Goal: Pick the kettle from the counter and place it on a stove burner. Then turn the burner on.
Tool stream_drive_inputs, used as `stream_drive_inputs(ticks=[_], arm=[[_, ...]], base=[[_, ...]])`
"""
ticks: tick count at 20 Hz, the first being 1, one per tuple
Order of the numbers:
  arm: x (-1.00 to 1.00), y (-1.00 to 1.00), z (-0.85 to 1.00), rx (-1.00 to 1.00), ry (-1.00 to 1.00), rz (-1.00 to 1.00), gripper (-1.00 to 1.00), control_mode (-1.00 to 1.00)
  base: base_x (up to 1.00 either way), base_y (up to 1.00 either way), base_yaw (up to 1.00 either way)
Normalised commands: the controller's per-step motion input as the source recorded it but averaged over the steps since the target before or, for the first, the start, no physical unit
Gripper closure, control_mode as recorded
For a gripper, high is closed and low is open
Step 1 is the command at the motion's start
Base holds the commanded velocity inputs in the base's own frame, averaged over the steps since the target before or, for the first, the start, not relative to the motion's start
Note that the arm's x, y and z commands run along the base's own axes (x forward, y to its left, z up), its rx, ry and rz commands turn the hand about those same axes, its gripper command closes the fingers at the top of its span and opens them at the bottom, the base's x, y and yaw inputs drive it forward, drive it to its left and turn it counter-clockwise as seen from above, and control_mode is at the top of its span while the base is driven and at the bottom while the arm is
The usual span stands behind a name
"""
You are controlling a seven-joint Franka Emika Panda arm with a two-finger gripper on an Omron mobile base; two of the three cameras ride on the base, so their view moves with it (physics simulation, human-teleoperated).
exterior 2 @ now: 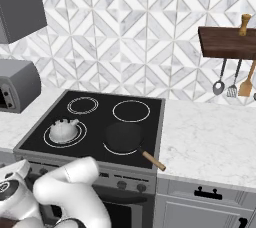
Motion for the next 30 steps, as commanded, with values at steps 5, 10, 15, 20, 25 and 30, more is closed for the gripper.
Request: stream_drive_inputs(ticks=[5, 10, 15, 20, 25, 30], arm=[[-0.08, 0.32, -0.59, 0.09, -0.17, -0.05, -1.00, -1.00], [-0.27, 0.17, -0.87, 0.07, -0.10, -0.26, -1.00, -1.00], [0.02, 0.26, -0.39, 0.19, -0.10, -0.20, -1.00, -1.00], [0.20, 0.17, -0.24, 0.08, -0.03, -0.08, -1.00, -1.00], [0.36, -0.13, -0.19, 0.00, -0.01, 0.00, -1.00, -1.00], [0.56, -0.17, -0.05, 0.00, 0.00, 0.01, -1.00, -1.00]], base=[[0.00, 0.00, 0.00], [0.00, 0.00, 0.00], [0.00, 0.00, 0.00], [0.00, 0.00, 0.00], [0.00, 0.00, 0.00], [0.00, 0.00, 0.00]])
